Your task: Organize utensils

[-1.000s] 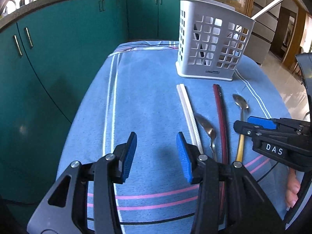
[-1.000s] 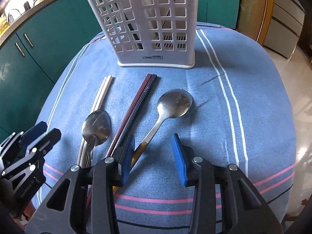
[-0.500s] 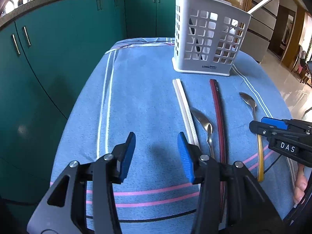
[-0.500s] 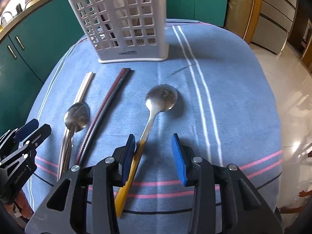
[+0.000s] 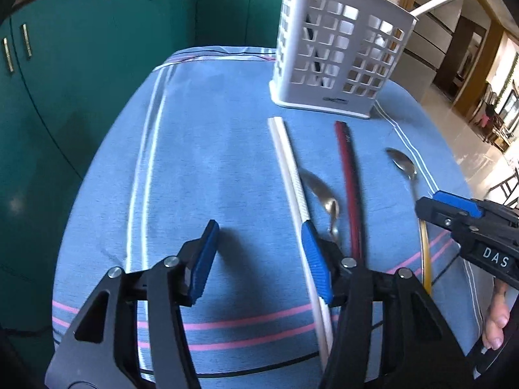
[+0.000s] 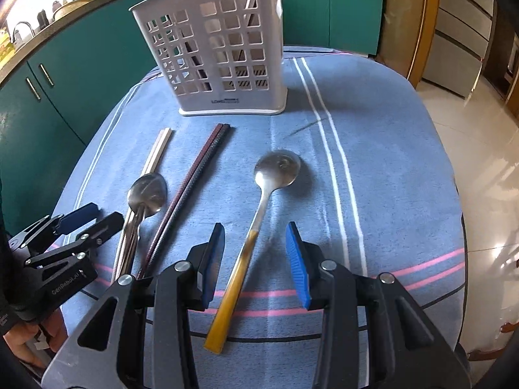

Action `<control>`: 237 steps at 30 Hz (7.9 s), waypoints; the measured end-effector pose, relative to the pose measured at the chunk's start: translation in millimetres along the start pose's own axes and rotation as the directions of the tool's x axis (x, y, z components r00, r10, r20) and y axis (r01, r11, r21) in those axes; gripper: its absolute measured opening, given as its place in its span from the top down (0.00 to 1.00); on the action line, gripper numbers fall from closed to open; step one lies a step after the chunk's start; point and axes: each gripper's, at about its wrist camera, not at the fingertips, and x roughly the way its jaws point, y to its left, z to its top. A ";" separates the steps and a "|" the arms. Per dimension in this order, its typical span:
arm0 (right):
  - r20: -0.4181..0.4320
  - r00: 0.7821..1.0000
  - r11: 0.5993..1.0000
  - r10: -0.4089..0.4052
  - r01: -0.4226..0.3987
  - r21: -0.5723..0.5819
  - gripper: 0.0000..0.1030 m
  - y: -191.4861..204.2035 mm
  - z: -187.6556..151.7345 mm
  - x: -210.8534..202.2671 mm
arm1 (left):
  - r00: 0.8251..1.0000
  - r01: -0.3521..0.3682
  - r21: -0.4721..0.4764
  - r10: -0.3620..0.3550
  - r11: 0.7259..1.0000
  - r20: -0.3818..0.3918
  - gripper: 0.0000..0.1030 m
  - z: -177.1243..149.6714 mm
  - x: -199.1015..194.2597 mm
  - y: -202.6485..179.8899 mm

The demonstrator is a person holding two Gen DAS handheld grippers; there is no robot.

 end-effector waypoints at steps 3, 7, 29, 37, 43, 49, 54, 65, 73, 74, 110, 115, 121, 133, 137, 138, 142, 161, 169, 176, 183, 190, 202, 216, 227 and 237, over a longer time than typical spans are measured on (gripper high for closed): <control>-0.006 1.000 1.000 0.005 -0.005 0.005 0.63 -1.5 -2.9 1.4 | 1.000 -0.022 0.024 0.022 0.999 0.006 0.44 -1.4 1.3 -5.7; -0.013 1.000 1.000 0.007 -0.007 0.011 0.63 -2.9 -6.0 1.7 | 0.999 -0.045 0.034 0.045 0.998 0.003 0.41 -0.2 1.7 -8.0; -0.031 0.997 0.997 0.069 -0.068 0.025 0.87 -7.3 -11.2 13.9 | 0.995 -0.097 -0.019 0.097 0.995 -0.038 0.89 6.3 -2.5 18.0; -0.084 0.995 0.999 0.050 -0.051 -0.010 0.88 -16.7 -19.6 -1.7 | 1.000 -0.005 -0.039 0.004 0.999 -0.027 0.85 9.8 -17.1 13.8; -0.050 0.998 0.999 0.043 -0.043 0.009 0.76 -25.3 -21.8 -10.3 | 0.995 0.088 -0.019 -0.089 0.996 -0.043 0.79 25.5 -4.7 -6.1; -0.046 0.998 0.999 0.035 -0.035 0.009 0.75 -27.4 -15.4 -10.4 | 0.999 0.024 -0.062 -0.026 0.998 -0.030 0.75 43.3 4.1 15.7; 0.004 0.991 0.991 0.135 -0.135 0.014 0.75 -13.4 18.7 -18.3 | 0.999 -0.033 -0.065 0.030 0.997 -0.041 0.72 63.1 17.1 32.7; -0.055 0.992 0.993 0.113 -0.111 0.038 0.76 28.9 79.5 70.3 | 0.997 -0.013 -0.074 0.007 0.997 -0.072 0.67 52.2 27.0 37.1; -0.110 0.990 0.993 0.091 -0.099 -0.066 0.85 46.2 70.0 67.6 | 0.998 0.005 -0.081 -0.010 0.997 -0.062 0.65 50.0 26.4 41.0; -0.112 0.989 0.992 0.101 -0.109 -0.070 0.87 44.4 66.5 63.2 | 0.998 0.007 -0.082 -0.012 0.997 -0.061 0.64 48.5 24.5 40.7; -0.035 0.997 0.989 0.068 -0.072 -0.130 0.94 30.8 59.4 28.4 | 1.000 -0.016 -0.017 0.016 1.000 -0.013 0.94 90.4 22.1 19.1; 0.086 0.991 0.987 0.106 -0.094 -0.132 0.94 27.3 64.0 -35.6 | 0.992 0.030 -0.010 -0.029 0.999 0.126 0.94 98.6 -48.1 15.0; 0.251 0.956 0.984 0.150 -0.118 -0.137 0.93 16.1 60.9 -123.2 | 0.956 0.091 -0.016 -0.082 0.996 0.280 0.94 111.6 -124.3 17.8; 0.471 0.870 0.984 0.149 -0.080 -0.162 0.93 23.6 107.0 -201.2 | 0.861 0.167 0.016 -0.154 0.986 0.484 0.94 153.3 -195.4 10.2; 0.536 0.833 0.979 0.137 -0.033 -0.199 0.94 35.1 136.0 -222.4 | 0.833 0.192 -0.005 -0.160 0.981 0.530 0.94 178.9 -209.1 12.9; 0.550 0.825 0.980 0.128 -0.020 -0.197 0.94 37.9 145.0 -226.4 | 0.825 0.220 -0.027 -0.171 0.975 0.538 0.94 190.3 -212.0 15.2; 0.628 0.771 0.986 0.109 -0.003 -0.167 0.94 41.4 177.4 -240.9 | 0.765 0.301 -0.085 -0.188 0.950 0.616 0.94 214.9 -218.5 23.2; 0.560 0.828 0.995 0.016 0.040 -0.088 0.94 27.3 197.0 -137.9 | 0.824 0.142 -0.214 0.005 0.966 0.567 0.93 230.1 -105.5 2.7; 0.592 0.804 0.984 -0.055 0.144 -0.104 0.73 35.8 158.5 -147.2 | 0.830 0.132 -0.165 -0.018 0.977 0.557 0.68 196.1 -110.0 3.7; 0.592 0.803 0.977 -0.064 0.171 -0.127 0.60 48.8 101.6 -164.2 | 0.858 0.058 -0.104 0.004 0.993 0.514 0.49 140.1 -122.3 1.9; 0.440 0.897 0.978 -0.047 0.132 -0.164 0.54 51.5 57.0 -126.0 | 0.937 -0.046 -0.012 0.047 0.999 0.345 0.46 73.9 -90.5 -1.3; 0.171 0.981 0.993 -0.089 0.100 -0.056 0.54 12.8 25.3 -48.6 | 0.987 -0.038 0.013 0.035 0.999 0.156 0.46 27.8 -48.6 5.5; 0.001 1.000 1.000 -0.004 0.004 -0.006 0.54 0.7 -12.1 -2.7 | 0.999 0.024 0.054 -0.025 0.998 0.022 0.51 3.9 -14.7 -8.9; -0.007 0.999 0.998 -0.045 0.045 0.048 0.54 -19.0 -11.4 1.6 | 0.995 0.097 0.062 -0.096 0.993 -0.010 0.55 24.5 7.2 -33.2; 0.009 1.000 0.998 -0.001 0.000 0.065 0.54 -32.8 5.2 5.7 | 0.995 0.093 0.042 -0.093 0.995 0.017 0.66 36.0 0.8 -32.8; -0.038 0.997 0.998 0.062 -0.062 -0.002 0.95 -3.1 24.2 38.3 | 0.994 0.106 0.006 -0.106 0.994 0.009 0.69 31.6 -0.6 -20.0</control>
